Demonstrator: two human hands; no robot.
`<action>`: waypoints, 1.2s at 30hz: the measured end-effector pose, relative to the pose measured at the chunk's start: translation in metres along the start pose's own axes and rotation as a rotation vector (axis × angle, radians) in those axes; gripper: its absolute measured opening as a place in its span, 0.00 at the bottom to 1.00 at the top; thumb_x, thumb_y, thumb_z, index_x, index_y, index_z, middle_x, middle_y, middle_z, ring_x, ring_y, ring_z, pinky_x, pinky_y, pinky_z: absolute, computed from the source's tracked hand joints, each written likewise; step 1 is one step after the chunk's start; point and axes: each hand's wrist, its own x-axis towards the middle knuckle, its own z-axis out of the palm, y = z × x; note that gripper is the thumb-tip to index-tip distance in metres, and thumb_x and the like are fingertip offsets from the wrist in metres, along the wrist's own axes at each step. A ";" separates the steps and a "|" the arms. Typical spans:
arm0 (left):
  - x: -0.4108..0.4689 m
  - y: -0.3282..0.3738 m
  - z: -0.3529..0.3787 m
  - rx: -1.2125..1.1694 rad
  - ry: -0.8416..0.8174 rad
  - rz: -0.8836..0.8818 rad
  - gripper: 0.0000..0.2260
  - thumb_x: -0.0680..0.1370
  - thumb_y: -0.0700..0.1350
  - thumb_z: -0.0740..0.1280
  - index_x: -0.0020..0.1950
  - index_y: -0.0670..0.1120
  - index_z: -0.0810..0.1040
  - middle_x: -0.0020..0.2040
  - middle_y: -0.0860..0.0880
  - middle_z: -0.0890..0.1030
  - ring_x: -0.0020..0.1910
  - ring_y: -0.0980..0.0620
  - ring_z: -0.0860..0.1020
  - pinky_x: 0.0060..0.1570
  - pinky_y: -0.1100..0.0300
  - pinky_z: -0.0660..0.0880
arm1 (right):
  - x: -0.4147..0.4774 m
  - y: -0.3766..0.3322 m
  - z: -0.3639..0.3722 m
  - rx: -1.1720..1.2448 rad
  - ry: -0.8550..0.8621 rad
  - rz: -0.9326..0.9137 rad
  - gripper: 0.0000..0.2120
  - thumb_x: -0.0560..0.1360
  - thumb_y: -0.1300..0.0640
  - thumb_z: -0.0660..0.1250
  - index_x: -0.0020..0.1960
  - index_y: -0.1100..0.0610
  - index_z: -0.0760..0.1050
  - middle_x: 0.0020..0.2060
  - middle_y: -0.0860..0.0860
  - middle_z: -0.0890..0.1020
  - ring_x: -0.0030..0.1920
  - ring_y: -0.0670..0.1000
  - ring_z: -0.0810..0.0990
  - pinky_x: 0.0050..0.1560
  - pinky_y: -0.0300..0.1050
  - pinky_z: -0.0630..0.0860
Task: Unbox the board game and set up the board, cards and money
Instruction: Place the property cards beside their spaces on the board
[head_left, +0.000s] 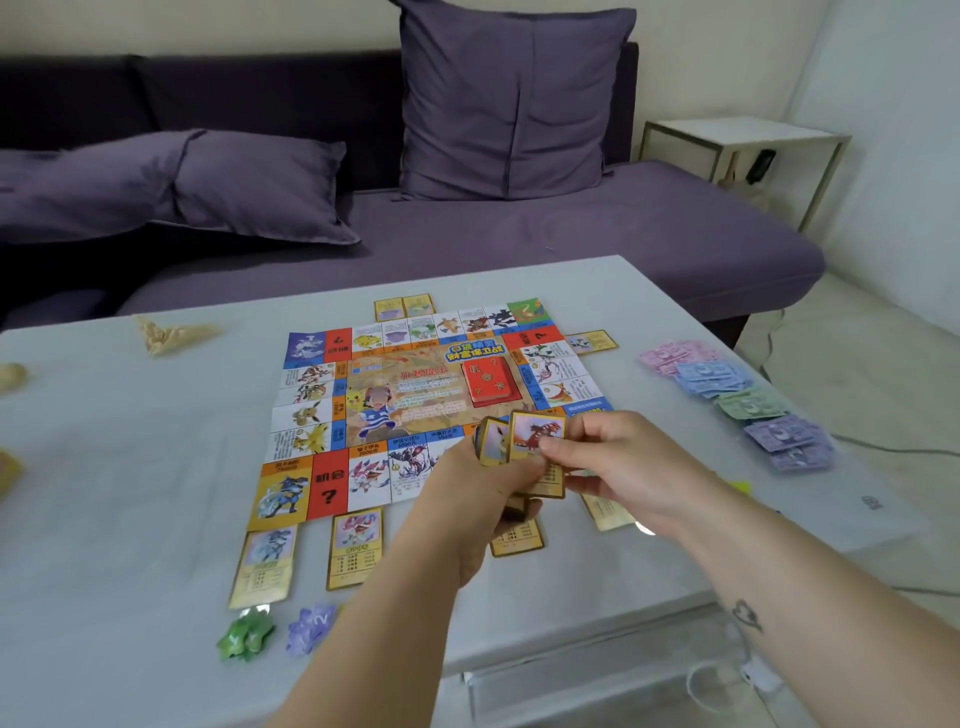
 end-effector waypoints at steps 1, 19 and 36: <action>0.001 0.001 -0.001 -0.011 0.015 -0.007 0.09 0.74 0.37 0.70 0.53 0.41 0.77 0.40 0.45 0.82 0.35 0.52 0.79 0.35 0.60 0.77 | 0.002 0.000 0.000 -0.012 -0.009 -0.004 0.05 0.74 0.59 0.69 0.43 0.62 0.79 0.46 0.55 0.84 0.46 0.52 0.82 0.51 0.46 0.78; 0.040 0.055 -0.041 -0.507 0.220 0.098 0.21 0.73 0.32 0.68 0.65 0.39 0.70 0.33 0.44 0.82 0.29 0.52 0.81 0.29 0.62 0.78 | 0.047 -0.038 0.039 0.037 -0.031 -0.043 0.05 0.72 0.55 0.72 0.47 0.54 0.80 0.38 0.49 0.83 0.35 0.46 0.77 0.32 0.38 0.68; 0.217 0.142 -0.128 1.121 0.406 0.453 0.17 0.82 0.44 0.53 0.71 0.53 0.66 0.58 0.44 0.75 0.34 0.50 0.71 0.33 0.59 0.68 | 0.299 -0.096 0.020 -0.793 0.206 -0.349 0.16 0.77 0.58 0.66 0.64 0.56 0.72 0.60 0.53 0.74 0.54 0.51 0.73 0.47 0.39 0.65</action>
